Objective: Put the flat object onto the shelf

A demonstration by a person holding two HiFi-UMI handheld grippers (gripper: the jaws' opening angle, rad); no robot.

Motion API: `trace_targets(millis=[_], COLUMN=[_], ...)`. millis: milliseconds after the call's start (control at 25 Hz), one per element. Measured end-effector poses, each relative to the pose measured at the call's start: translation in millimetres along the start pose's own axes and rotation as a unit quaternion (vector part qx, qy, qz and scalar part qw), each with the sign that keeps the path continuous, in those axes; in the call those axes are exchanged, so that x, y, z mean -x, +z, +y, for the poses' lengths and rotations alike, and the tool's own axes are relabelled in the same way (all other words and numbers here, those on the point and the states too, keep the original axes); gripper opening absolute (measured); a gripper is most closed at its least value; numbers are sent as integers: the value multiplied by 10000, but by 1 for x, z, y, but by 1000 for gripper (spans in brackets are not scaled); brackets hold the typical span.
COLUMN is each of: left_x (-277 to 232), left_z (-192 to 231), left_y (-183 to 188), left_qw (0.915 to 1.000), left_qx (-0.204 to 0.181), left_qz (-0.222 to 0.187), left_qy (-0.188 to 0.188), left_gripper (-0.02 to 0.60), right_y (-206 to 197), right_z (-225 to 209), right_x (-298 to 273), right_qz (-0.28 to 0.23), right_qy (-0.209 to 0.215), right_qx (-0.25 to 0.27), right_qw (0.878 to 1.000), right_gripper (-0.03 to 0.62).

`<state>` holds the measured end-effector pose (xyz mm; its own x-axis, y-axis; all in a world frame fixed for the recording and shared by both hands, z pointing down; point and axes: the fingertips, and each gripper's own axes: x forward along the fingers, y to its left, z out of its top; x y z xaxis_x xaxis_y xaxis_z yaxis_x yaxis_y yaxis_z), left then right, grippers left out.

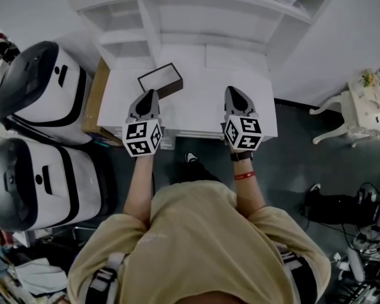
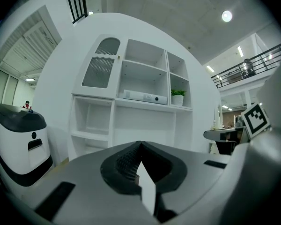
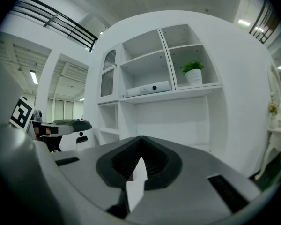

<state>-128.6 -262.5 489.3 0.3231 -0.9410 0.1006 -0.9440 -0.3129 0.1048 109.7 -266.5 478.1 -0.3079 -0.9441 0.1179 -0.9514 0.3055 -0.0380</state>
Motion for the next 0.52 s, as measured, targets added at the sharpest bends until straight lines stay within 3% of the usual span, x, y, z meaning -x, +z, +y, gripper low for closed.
trace_targets(millis=[520], left_x=[-43], left_z=[-10], left_y=[-20], left_qw=[9989], left_qx=[276], left_qz=[172], left_qy=[-340], left_gripper=[20], right_y=[-12], right_z=[-21], right_x=[-30], right_qz=[240], right_qy=[74], right_qx=[62], right_qw=[9997], right_gripper=[25])
